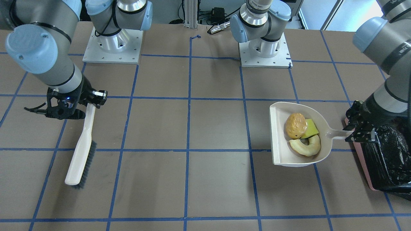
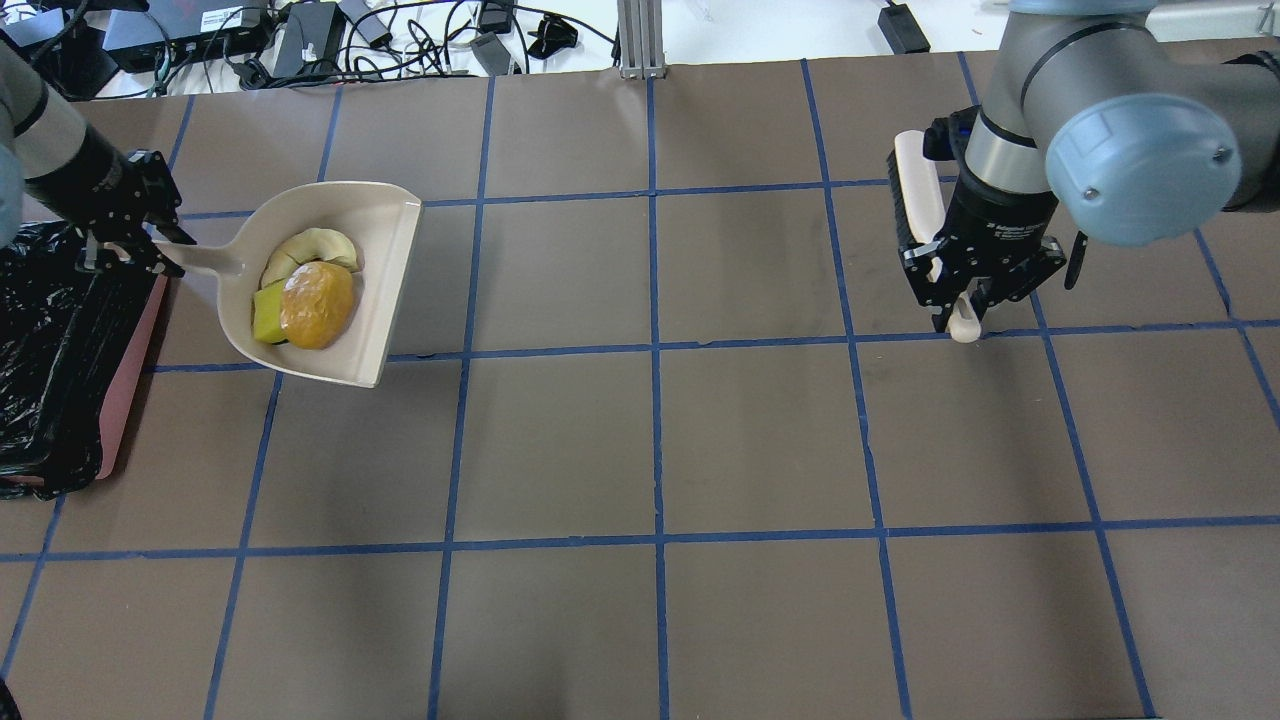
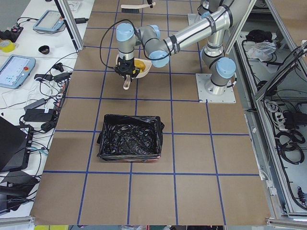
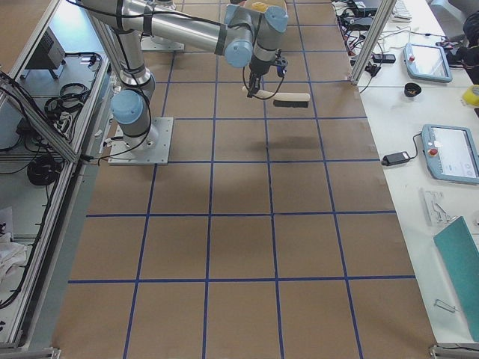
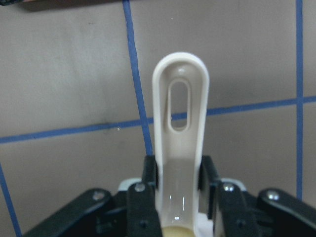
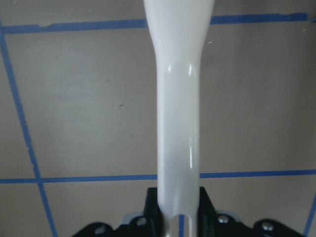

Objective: Sweep and dump trash into bin
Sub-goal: 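Carry the dustpan to the bin with left gripper while right withdraws brush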

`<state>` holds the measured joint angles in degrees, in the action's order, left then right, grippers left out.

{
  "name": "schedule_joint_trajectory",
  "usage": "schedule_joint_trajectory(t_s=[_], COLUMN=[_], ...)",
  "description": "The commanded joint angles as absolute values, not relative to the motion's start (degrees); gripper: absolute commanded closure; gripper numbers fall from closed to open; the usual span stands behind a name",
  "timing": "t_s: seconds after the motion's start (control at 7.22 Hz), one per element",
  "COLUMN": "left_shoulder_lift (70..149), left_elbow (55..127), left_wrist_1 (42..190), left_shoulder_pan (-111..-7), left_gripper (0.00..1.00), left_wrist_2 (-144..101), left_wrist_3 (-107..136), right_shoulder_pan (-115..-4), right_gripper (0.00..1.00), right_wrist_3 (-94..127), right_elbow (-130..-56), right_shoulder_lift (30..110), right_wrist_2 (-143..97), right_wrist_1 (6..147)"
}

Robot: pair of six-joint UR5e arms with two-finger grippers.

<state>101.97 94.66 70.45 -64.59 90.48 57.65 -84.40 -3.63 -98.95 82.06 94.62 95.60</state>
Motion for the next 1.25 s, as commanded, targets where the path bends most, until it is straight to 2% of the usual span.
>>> schedule_joint_trajectory(t_s=[0.0, 0.28, 0.69, 1.11], left_shoulder_lift=[101.8, 102.9, 107.0, 115.9], left_elbow=[92.0, 89.4, 83.1, 71.5], left_wrist_1=[75.2, 76.0, 77.3, 77.4], left_shoulder_pan=[-57.0, -50.7, -45.0, -41.8], left_gripper=[1.0, 1.0, 1.0, 1.0], left_wrist_2=[89.6, 89.9, 90.3, 92.3], left_wrist_3=[50.4, 45.8, 41.4, 39.6], right_shoulder_pan=[-81.0, -73.9, -72.4, -72.1], right_gripper=[1.0, 1.0, 1.0, 1.0], right_wrist_3=[-6.1, -15.8, -17.0, -19.0], right_elbow=[-99.0, -99.4, -99.4, -99.4], right_shoulder_lift=[79.3, 78.1, 71.4, 70.0], right_wrist_2=[96.9, 96.6, 97.1, 97.9], right_wrist_1=[99.8, 99.8, 104.7, 106.0])
